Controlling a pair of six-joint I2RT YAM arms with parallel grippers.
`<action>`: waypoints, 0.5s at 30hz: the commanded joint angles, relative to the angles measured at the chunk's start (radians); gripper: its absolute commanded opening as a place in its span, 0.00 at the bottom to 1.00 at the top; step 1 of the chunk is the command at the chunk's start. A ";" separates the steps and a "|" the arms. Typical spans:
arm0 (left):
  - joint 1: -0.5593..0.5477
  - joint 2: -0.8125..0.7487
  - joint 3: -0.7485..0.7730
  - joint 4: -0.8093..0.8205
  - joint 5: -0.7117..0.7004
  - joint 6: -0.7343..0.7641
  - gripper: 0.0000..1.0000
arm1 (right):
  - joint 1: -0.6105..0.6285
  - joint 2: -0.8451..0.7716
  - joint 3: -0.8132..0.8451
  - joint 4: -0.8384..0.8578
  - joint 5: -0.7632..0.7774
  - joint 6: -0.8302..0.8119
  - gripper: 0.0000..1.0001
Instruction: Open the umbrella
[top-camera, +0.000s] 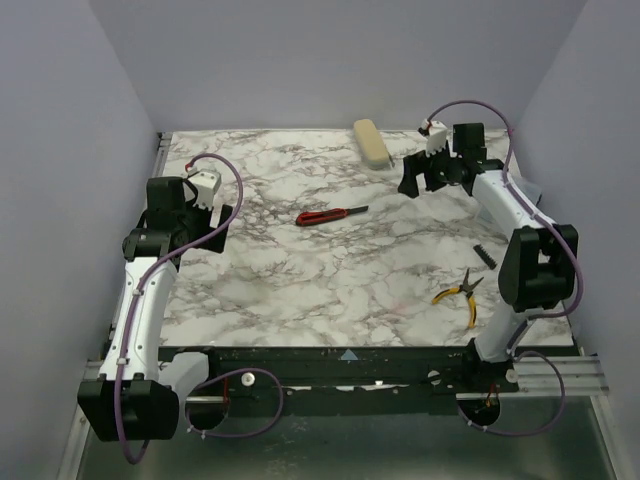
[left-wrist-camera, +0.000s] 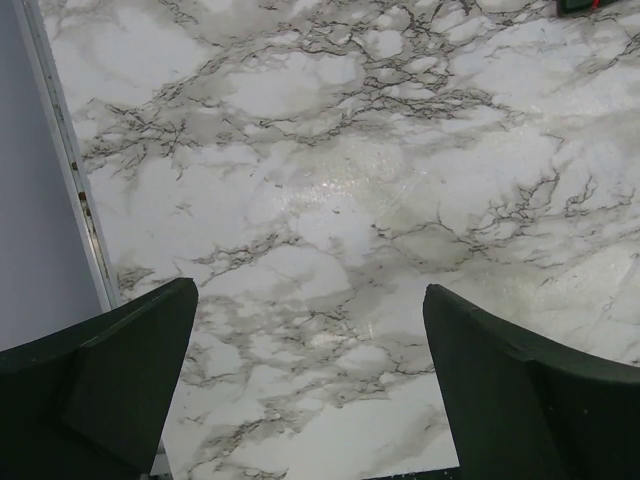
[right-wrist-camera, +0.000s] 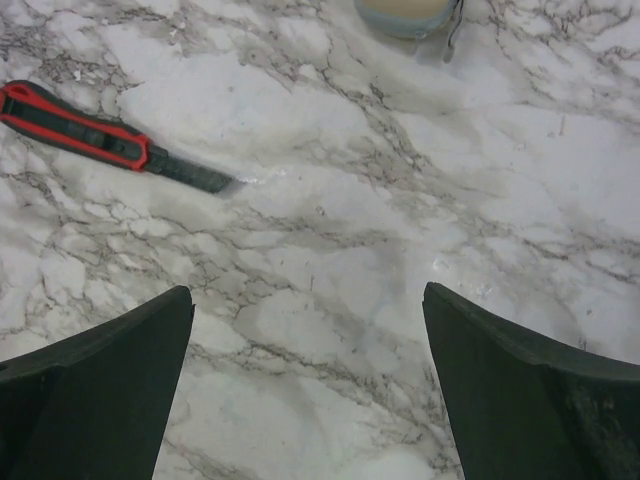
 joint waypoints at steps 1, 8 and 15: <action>-0.006 0.004 0.049 -0.022 0.000 -0.018 0.98 | -0.001 0.128 0.141 0.003 -0.017 -0.069 1.00; -0.006 -0.012 0.057 -0.031 -0.020 -0.012 0.98 | -0.001 0.361 0.406 -0.046 0.048 -0.184 0.97; -0.006 -0.032 0.044 -0.043 -0.055 -0.010 0.98 | 0.020 0.527 0.543 -0.029 0.126 -0.254 0.81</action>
